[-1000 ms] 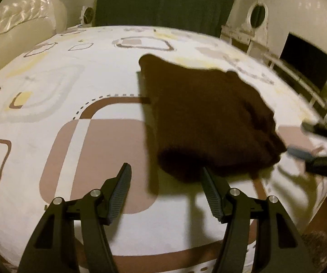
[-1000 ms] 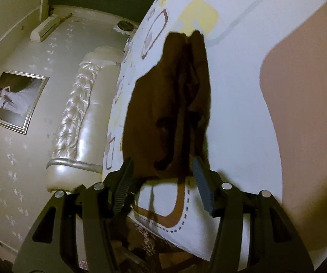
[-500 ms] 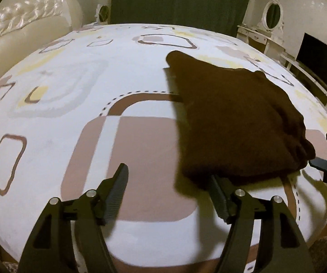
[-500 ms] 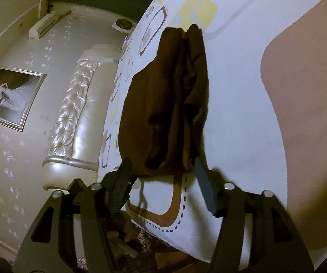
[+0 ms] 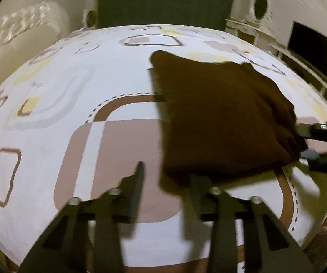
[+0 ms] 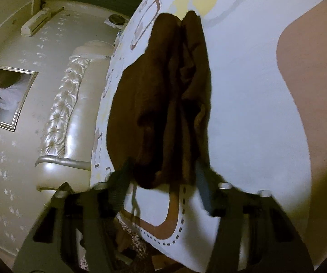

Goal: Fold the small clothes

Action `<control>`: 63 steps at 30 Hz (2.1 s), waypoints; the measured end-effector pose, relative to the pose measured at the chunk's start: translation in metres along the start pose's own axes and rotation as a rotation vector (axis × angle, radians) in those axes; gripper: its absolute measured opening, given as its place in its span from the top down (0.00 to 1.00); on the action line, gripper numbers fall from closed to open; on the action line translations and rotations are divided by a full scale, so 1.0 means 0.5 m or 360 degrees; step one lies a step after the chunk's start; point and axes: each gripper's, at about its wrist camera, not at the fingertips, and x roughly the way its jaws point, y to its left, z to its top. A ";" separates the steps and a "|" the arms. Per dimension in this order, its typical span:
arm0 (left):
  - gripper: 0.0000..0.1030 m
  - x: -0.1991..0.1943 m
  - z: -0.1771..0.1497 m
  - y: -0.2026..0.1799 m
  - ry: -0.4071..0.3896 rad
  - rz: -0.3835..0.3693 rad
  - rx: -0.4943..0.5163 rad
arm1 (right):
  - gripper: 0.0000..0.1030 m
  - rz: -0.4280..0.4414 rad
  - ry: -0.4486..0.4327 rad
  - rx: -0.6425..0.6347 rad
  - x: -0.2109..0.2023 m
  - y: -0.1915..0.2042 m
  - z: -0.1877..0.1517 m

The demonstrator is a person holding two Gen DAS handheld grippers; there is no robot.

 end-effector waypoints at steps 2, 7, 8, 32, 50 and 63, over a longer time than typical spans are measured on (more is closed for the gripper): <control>0.81 0.001 0.003 -0.016 0.0000 0.0023 0.0067 | 0.90 -0.0048 0.0017 -0.0026 0.005 0.000 0.003; 0.80 0.014 -0.002 -0.009 0.0032 0.0018 0.0059 | 0.95 -0.0075 -0.0040 0.0065 -0.028 -0.057 0.002; 0.79 0.015 -0.003 -0.007 0.0031 0.0017 0.0059 | 0.99 -0.0048 -0.0051 0.0115 -0.037 -0.079 0.003; 0.63 0.010 0.093 0.025 0.0057 -0.0283 -0.0114 | 0.54 -0.0108 -0.0070 0.0027 0.005 -0.020 0.120; 0.35 0.019 0.104 0.046 0.0125 -0.0272 -0.0104 | 0.35 -0.0018 -0.0168 0.0123 0.020 -0.032 0.232; 0.30 0.044 0.119 0.056 0.0169 -0.0290 -0.0116 | 0.71 -0.0224 -0.0149 0.0068 0.108 -0.017 0.334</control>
